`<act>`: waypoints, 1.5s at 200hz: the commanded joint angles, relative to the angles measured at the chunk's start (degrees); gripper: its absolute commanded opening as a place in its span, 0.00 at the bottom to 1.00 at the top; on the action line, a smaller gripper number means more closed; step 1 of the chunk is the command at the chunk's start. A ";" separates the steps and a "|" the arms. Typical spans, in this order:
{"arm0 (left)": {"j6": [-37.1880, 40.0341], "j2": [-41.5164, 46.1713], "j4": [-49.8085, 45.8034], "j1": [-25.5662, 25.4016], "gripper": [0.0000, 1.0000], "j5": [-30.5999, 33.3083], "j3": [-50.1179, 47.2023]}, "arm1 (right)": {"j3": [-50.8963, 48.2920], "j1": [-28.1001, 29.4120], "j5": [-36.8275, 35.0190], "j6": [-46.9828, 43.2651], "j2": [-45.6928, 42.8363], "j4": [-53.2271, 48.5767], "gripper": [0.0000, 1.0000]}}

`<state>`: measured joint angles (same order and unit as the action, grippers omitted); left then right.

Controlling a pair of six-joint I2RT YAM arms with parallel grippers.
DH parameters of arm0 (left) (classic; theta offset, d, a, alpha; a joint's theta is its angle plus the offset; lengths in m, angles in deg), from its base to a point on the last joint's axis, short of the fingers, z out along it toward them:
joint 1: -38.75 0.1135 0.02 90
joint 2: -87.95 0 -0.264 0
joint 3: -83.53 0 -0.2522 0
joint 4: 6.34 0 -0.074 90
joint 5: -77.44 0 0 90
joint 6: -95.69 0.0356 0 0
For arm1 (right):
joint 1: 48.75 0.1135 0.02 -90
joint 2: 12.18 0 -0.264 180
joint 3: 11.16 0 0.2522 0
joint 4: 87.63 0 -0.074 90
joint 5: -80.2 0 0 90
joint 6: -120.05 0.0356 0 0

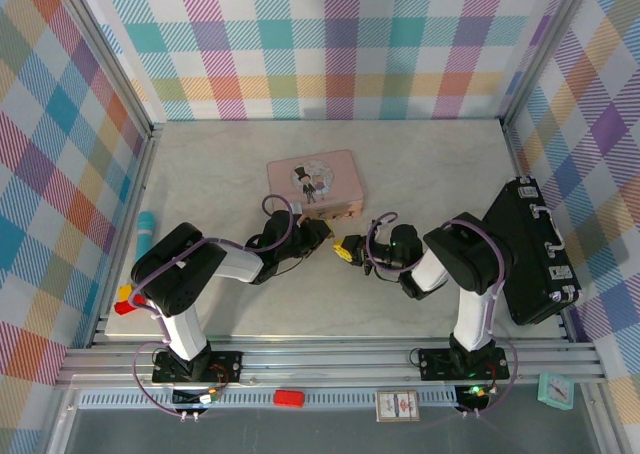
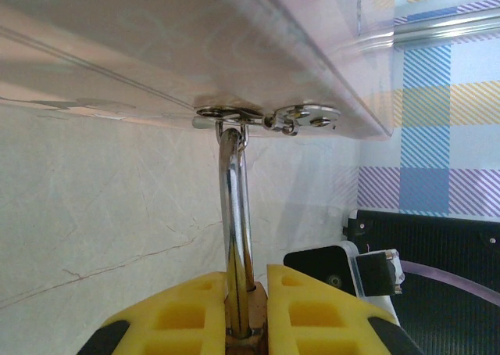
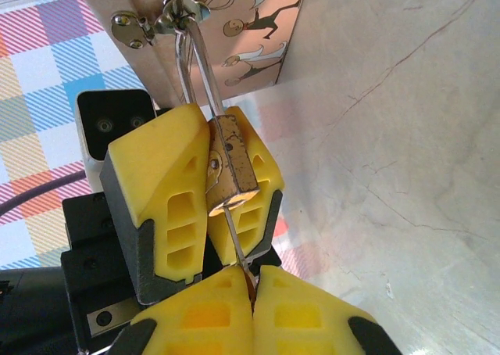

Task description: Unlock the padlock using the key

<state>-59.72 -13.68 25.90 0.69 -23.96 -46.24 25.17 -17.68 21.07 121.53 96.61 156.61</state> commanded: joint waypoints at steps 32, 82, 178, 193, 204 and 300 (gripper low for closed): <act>-2.61 0.45 7.44 -0.08 0.00 -2.48 0.18 | -0.33 -0.40 -0.60 -0.19 -1.48 2.60 0.00; -3.47 0.35 8.62 -0.08 0.00 -1.93 -0.25 | -0.33 -0.32 -0.71 0.01 -1.12 2.64 0.00; -6.17 -2.00 13.48 -0.08 0.00 -1.35 -1.24 | 0.82 -0.22 -0.55 0.36 -0.42 2.64 0.00; -6.18 -1.91 13.47 -0.08 0.00 -1.39 -1.22 | 0.86 -0.22 -0.56 0.35 -0.38 2.67 0.00; -6.16 -1.79 13.46 -0.08 0.00 -1.52 -1.14 | 0.99 -0.23 -0.55 0.44 -0.26 2.68 0.00; -8.29 -3.73 17.39 -0.08 0.00 -1.43 -1.93 | 1.63 -0.22 -0.46 0.63 0.24 2.64 0.00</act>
<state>-62.58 -16.37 34.93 0.69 -23.19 -47.77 25.98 -17.68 20.70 121.82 96.09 156.61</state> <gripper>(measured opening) 0.134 0.064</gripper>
